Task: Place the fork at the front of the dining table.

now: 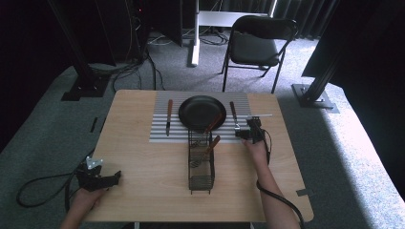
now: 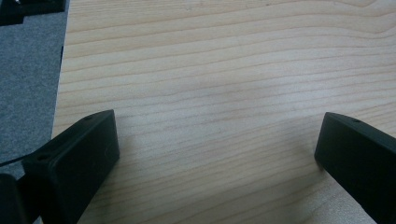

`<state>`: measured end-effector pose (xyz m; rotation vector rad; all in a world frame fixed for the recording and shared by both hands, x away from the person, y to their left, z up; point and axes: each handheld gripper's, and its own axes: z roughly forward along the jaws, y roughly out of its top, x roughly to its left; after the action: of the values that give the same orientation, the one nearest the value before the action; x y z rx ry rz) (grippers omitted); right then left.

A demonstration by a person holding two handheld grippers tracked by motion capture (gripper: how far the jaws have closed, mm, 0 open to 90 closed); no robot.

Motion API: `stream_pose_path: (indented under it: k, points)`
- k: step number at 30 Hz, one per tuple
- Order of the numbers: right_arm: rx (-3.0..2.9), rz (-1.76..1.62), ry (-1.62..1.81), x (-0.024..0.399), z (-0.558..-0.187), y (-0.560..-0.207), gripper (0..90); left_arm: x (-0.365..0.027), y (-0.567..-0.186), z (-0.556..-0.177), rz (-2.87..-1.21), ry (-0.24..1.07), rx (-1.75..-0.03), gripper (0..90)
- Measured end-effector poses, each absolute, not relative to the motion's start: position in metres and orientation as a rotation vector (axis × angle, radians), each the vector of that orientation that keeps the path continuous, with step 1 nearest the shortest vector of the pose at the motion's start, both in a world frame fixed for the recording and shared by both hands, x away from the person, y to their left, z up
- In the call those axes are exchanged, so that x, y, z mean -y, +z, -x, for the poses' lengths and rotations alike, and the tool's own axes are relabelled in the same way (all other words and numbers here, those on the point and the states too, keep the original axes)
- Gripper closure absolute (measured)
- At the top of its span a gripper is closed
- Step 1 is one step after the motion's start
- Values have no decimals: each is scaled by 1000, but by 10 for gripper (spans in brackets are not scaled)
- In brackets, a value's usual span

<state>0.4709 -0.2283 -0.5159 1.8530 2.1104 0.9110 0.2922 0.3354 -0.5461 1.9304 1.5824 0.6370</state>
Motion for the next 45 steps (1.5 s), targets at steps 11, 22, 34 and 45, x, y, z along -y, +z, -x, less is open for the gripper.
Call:
stream_pose_path:
  k: [11,22,34,45]
  points:
    - [-2050,-1775,1012,239,-427,-526,136,-335,-546,-292,-1930,637,-1582,0]
    - [-1932,-1730,1093,267,-380,-528,115,-335,-546,-292,-1931,637,-1582,0]
    - [-1906,-1698,1018,286,-339,-535,116,-335,-546,-292,-1930,637,-1583,0]
    - [-1897,-1650,920,296,-307,-541,116,-335,-546,-292,-1930,637,-1582,0]
